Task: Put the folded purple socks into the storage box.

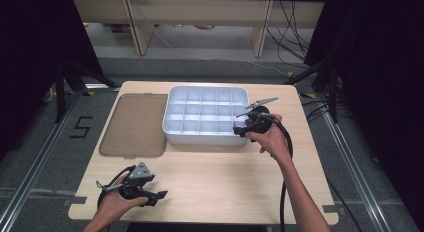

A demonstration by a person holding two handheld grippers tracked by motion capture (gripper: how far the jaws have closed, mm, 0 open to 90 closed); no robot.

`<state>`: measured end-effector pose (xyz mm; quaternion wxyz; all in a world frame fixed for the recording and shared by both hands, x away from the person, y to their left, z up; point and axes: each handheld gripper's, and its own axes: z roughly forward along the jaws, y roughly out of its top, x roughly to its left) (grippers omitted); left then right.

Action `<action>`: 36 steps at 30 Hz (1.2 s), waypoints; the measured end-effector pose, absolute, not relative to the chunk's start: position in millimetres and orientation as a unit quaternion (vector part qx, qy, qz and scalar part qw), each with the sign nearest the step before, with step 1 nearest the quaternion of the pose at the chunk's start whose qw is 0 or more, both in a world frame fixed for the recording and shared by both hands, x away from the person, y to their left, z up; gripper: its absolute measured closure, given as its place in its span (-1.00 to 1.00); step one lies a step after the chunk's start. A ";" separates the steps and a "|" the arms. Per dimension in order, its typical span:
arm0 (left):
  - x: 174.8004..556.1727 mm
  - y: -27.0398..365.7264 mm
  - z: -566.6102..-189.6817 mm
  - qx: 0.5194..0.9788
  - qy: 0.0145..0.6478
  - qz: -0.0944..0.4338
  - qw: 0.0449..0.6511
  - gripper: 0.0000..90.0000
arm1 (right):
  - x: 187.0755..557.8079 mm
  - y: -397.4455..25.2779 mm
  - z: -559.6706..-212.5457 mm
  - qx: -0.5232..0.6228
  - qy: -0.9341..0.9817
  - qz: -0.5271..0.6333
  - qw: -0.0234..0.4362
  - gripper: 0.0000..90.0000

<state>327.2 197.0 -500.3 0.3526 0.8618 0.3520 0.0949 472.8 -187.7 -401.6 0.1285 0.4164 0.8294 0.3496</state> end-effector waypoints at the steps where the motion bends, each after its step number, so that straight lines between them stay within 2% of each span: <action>1: 327.2 197.1 -500.2 0.862 0.352 0.095 0.353 -0.48 | 470.1 -187.5 -400.7 0.418 0.830 0.347 0.126 -0.18; 11: 326.9 197.0 -500.1 0.859 0.356 0.095 0.356 -0.49 | 453.9 -183.5 -410.4 0.393 0.830 0.372 0.134 -0.27; 16: 327.5 198.1 -499.2 0.862 0.349 0.095 0.355 -0.49 | 443.9 -178.6 -412.5 0.411 0.822 0.379 0.111 -0.28; 17: 327.4 197.8 -499.4 0.861 0.351 0.095 0.357 -0.49 | 444.7 -179.4 -413.3 0.390 0.829 0.382 0.123 -0.28; 36: 326.4 198.9 -499.8 0.857 0.356 0.102 0.358 -0.49 | 417.6 -175.4 -418.2 0.395 0.819 0.404 0.104 -0.37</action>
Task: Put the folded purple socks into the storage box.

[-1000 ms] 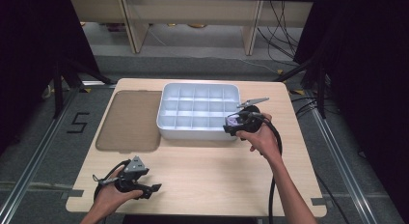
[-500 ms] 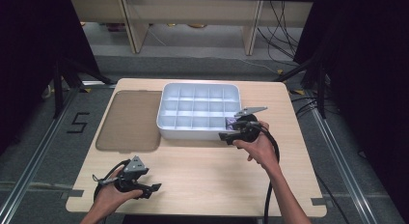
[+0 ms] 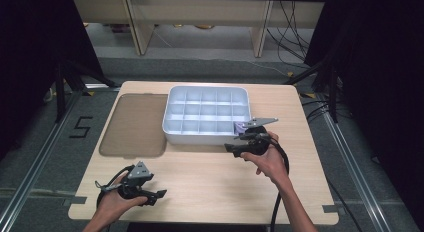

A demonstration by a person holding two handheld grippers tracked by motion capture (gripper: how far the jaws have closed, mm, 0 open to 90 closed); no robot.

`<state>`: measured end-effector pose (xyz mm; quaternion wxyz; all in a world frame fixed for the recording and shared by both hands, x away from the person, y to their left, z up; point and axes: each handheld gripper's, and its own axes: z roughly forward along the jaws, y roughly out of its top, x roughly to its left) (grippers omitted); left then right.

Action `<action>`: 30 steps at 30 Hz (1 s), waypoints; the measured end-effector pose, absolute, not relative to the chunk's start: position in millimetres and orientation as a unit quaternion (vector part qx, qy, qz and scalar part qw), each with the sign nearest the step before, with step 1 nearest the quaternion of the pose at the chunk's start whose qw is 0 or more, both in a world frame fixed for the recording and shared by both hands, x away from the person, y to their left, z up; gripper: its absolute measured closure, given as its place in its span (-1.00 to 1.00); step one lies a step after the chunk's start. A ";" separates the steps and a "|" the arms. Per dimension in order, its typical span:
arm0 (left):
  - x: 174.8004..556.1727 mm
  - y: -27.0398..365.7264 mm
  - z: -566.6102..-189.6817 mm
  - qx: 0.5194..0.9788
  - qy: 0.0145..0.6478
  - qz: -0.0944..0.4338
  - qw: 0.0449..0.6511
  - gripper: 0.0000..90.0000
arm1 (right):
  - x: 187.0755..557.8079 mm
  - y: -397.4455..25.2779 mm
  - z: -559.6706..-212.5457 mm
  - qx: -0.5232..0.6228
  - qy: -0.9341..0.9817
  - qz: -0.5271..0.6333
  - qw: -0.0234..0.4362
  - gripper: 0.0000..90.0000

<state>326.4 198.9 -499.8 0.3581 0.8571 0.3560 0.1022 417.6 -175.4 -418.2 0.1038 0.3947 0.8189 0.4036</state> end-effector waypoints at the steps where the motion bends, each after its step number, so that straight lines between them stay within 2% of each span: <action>1: 326.2 198.6 -499.9 0.857 0.356 0.101 0.358 -0.49 | 416.6 -175.7 -418.2 0.392 0.819 0.407 0.104 -0.38; 13: 325.7 199.2 -499.0 0.858 0.353 0.102 0.360 -0.49 | 401.4 -175.7 -425.9 0.384 0.823 0.407 0.097 -0.45; 14: 325.6 199.2 -499.1 0.858 0.353 0.102 0.360 -0.49 | 398.0 -174.9 -425.8 0.394 0.822 0.403 0.082 -0.45; 19: 325.7 199.2 -499.5 0.855 0.357 0.101 0.363 -0.49 | 394.7 -177.5 -430.4 0.385 0.825 0.403 0.094 -0.47; 25: 325.5 199.9 -498.7 0.857 0.352 0.101 0.363 -0.49 | 387.4 -177.6 -434.7 0.388 0.823 0.408 0.079 -0.51; 30: 324.9 199.1 -499.8 0.857 0.354 0.102 0.360 -0.49 | 383.0 -180.4 -437.7 0.386 0.824 0.406 0.085 -0.53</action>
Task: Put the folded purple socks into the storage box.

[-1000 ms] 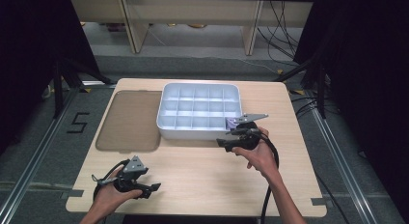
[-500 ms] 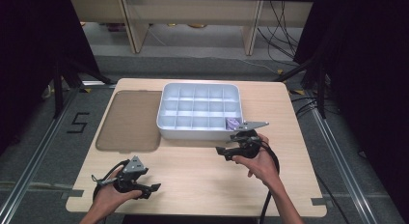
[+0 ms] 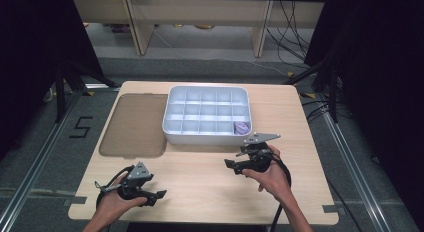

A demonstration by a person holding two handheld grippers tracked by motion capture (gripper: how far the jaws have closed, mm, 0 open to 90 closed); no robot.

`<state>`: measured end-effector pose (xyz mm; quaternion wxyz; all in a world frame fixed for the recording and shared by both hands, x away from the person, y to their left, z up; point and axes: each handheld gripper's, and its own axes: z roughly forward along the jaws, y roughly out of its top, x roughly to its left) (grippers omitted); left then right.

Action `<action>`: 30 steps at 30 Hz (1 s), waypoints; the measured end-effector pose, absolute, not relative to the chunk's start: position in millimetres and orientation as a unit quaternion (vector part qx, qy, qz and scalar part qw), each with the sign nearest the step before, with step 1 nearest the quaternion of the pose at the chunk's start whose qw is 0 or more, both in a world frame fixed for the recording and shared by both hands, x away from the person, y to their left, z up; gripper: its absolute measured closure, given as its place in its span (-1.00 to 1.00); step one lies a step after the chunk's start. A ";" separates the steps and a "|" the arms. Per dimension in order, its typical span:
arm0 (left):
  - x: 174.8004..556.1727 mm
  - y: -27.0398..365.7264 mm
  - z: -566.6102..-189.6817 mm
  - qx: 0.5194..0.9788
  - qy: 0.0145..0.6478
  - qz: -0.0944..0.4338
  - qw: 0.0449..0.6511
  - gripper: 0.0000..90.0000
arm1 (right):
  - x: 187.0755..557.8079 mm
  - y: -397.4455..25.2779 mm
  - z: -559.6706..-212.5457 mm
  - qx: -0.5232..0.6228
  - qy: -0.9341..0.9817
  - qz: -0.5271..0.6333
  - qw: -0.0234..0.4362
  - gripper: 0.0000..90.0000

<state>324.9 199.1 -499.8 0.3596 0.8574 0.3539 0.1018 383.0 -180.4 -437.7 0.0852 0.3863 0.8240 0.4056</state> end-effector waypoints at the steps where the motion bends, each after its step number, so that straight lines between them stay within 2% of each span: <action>1: 324.6 198.7 -500.2 0.855 0.359 0.100 0.361 -0.49 | 382.2 -180.7 -438.6 0.385 0.825 0.405 0.089 -0.54; 7: 324.1 199.7 -499.3 0.858 0.350 0.101 0.362 -0.49 | 377.6 -181.0 -446.5 0.387 0.825 0.403 0.084 -0.54; 9: 324.0 199.7 -499.3 0.858 0.351 0.101 0.362 -0.49 | 374.5 -179.1 -448.9 0.398 0.821 0.405 0.066 -0.54; 11: 324.0 199.8 -499.3 0.858 0.351 0.101 0.362 -0.49 | 374.1 -180.9 -451.2 0.390 0.825 0.401 0.078 -0.54; 30: 322.6 198.6 -499.1 0.858 0.352 0.100 0.362 -0.49 | 359.9 -187.1 -468.4 0.382 0.831 0.399 0.071 -0.63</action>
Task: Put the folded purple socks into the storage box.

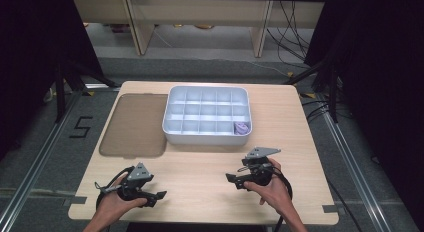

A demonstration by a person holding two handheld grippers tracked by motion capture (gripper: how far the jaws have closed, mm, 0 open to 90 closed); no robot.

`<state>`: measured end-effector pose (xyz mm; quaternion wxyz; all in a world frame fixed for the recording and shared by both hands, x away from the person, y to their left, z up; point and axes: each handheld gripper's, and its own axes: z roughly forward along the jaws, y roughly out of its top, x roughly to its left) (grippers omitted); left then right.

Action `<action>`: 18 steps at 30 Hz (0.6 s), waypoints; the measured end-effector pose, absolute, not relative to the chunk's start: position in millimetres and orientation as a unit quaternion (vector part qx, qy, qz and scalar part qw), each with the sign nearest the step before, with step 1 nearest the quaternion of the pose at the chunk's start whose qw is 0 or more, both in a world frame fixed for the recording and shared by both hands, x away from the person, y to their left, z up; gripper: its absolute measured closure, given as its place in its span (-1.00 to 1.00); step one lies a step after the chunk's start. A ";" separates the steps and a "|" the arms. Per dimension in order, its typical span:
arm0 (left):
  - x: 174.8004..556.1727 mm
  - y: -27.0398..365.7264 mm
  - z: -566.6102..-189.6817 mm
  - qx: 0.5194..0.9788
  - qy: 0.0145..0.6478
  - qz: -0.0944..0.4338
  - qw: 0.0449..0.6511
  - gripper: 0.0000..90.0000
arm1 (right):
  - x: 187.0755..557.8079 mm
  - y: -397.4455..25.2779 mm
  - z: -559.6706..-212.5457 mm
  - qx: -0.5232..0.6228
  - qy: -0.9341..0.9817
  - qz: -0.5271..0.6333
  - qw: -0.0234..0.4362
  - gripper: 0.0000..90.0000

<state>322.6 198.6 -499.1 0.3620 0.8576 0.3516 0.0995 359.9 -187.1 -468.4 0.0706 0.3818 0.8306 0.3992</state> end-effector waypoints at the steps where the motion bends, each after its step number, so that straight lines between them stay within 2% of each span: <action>1: 322.5 198.5 -499.2 0.857 0.352 0.100 0.362 -0.49 | 359.8 -187.0 -469.8 0.380 0.829 0.405 0.066 -0.63; 18: 322.1 198.0 -499.2 0.860 0.345 0.099 0.362 -0.49 | 349.5 -194.4 -483.2 0.387 0.832 0.394 0.058 -0.63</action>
